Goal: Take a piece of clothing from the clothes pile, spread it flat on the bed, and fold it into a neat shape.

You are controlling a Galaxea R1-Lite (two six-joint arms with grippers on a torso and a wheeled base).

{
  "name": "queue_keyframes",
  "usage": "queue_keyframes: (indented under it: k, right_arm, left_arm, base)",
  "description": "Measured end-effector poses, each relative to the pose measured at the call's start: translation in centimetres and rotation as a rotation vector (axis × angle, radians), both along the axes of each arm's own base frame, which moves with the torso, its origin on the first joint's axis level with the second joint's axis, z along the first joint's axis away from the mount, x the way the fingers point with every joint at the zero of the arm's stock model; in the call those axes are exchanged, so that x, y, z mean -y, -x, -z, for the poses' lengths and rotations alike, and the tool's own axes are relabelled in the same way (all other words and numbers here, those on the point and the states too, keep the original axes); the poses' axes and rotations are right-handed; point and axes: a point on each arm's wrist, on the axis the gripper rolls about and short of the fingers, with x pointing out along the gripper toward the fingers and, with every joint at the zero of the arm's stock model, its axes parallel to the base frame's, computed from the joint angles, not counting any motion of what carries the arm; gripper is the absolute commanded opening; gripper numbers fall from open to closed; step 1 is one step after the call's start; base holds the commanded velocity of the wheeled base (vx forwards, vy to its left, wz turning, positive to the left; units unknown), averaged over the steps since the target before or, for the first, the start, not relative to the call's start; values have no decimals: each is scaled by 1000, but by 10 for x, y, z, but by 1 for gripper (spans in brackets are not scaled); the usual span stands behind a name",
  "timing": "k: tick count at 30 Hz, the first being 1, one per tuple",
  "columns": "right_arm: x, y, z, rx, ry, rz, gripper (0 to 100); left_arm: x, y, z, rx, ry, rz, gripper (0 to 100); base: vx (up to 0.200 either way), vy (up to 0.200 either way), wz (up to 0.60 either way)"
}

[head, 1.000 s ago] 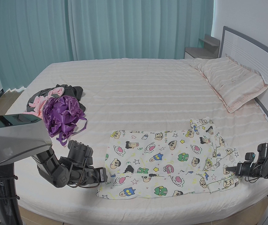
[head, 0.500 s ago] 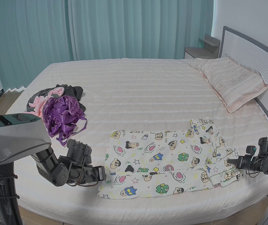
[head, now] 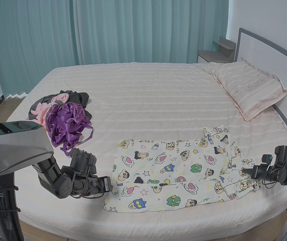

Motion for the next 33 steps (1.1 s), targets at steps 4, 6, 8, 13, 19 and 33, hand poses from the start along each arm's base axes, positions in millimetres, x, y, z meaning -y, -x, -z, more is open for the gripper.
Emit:
queue_keyframes:
  k: [4,6,8,13,19,33]
  right_arm:
    - [1,-4,1,6,3,0,0]
    - [0,-5,2,7,3,-4,0]
    - [-1,-7,2,7,4,-9,0]
    - [-6,-10,5,-4,24,-3,0]
    - [-9,-12,10,-19,29,-5,100]
    - [0,-7,-4,4,57,61,100]
  left_arm:
    - [-1,-1,0,1,0,-5,0]
    - [-2,-2,1,1,0,-9,0]
    - [-2,-2,2,-1,0,-10,0]
    - [-3,-4,3,-2,-1,-13,0]
    - [-4,-5,4,-4,1,-19,0]
    - [-27,1,-10,-11,40,-101,0]
  base:
    - [0,0,0]
    - [0,0,0]
    - [0,0,0]
    - [0,0,0]
    - [0,0,0]
    - [0,0,0]
